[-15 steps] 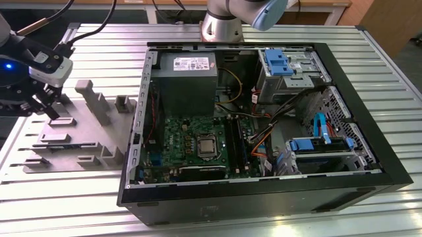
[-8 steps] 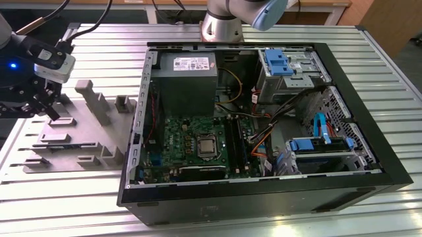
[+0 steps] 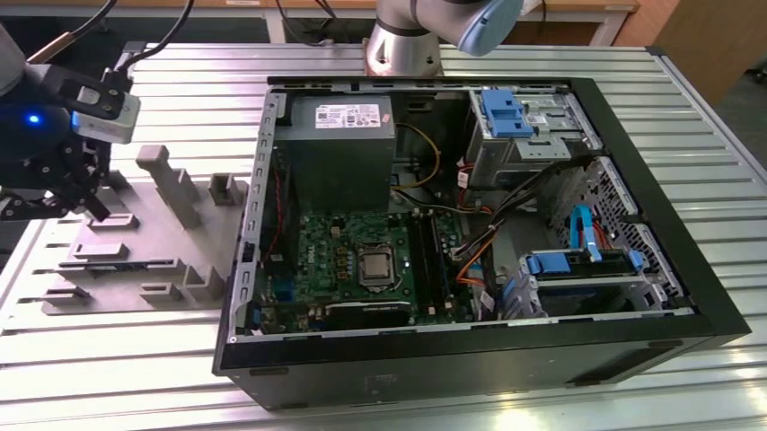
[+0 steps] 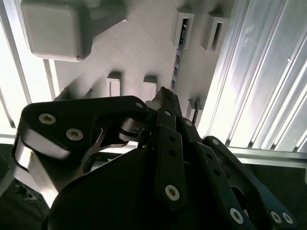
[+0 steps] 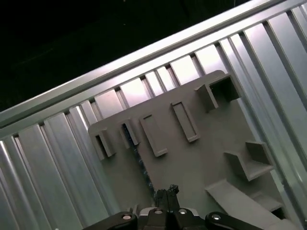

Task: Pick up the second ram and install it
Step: 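Pick up the second ram and move it above second insertion slot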

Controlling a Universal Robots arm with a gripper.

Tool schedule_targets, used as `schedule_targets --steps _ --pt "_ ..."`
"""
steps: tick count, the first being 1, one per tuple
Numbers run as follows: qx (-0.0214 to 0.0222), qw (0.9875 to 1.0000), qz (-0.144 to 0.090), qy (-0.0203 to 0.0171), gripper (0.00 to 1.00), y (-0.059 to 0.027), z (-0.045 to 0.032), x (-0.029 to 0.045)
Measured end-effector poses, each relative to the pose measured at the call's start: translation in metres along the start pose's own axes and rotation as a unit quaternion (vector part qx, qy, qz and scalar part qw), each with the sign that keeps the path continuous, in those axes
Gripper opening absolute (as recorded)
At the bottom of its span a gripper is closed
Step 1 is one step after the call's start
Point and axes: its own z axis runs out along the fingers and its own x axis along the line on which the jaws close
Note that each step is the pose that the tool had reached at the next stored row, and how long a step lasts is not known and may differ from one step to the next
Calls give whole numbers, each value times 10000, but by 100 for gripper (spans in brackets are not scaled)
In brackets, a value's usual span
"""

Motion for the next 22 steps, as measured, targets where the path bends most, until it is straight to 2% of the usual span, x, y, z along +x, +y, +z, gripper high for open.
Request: schedule_targets --steps 4,8,13,19,20,22 --pt "-5 9993 -365 16 11 0 17 0" --pt "-11 9974 -723 32 11 -1 35 1" --pt "-17 9930 -1176 51 11 -3 61 1" --pt "-25 9857 -1686 75 11 -3 88 2" --pt "-26 9852 -1714 76 11 -3 88 2" --pt "-25 9851 -1718 76 11 -3 89 2"
